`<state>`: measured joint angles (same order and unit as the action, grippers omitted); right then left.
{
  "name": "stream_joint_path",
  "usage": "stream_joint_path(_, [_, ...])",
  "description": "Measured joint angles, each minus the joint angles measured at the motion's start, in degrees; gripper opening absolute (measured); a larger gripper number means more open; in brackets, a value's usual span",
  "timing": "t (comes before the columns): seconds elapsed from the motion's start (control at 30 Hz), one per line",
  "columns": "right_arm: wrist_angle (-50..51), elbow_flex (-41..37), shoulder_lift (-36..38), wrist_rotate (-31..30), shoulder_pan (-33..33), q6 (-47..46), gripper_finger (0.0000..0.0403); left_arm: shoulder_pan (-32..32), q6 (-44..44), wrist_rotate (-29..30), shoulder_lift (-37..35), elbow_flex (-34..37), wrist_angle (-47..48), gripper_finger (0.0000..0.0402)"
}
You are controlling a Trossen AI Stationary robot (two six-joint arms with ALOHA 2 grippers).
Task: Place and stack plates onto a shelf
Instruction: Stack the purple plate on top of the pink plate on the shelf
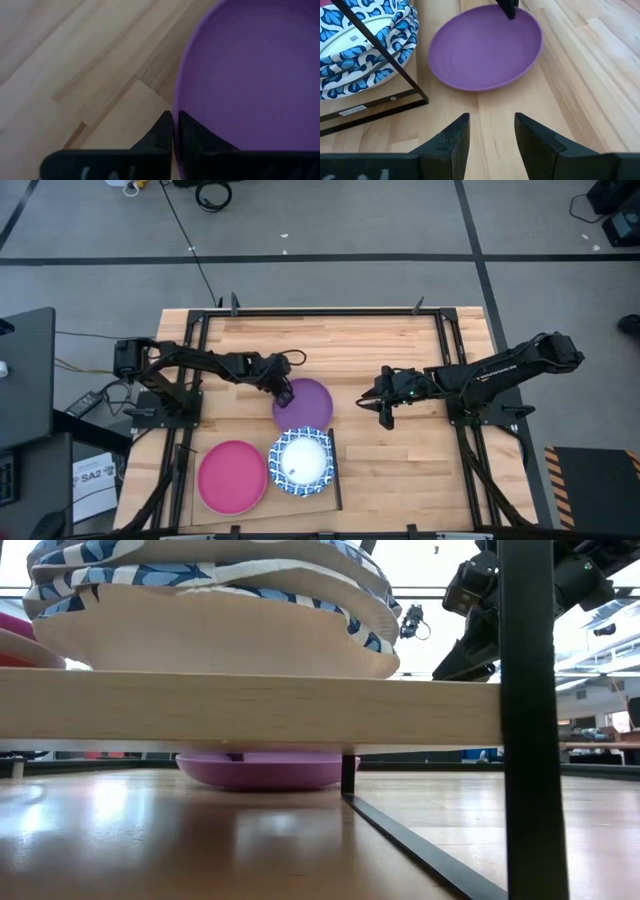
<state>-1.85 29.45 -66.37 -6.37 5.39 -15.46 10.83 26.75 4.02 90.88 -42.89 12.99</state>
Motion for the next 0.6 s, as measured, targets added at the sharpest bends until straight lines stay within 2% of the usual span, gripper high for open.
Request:
stream_joint_path(0.17, [-0.01,0.00,0.00,0.02,0.00,-0.02,0.0161,0.46,-0.59,0.36,-3.46,-0.89,2.61,0.0017])
stream_joint_path(0.3, [-0.29,0.00,0.00,0.02,0.02,-0.02,0.0161,1.53,-3.41,1.12,-6.83,-3.89,8.57,0.0017])
stream_joint_path(0.47, [-0.70,0.00,0.00,0.02,0.00,-0.02,0.0161,2.83,-6.41,1.48,-10.29,-11.36,17.72,0.0017])
stream_joint_path(0.6, [-0.88,0.01,0.00,0.02,0.01,-0.02,0.0161,3.15,-8.79,1.61,-11.57,-20.00,26.77,0.0017])
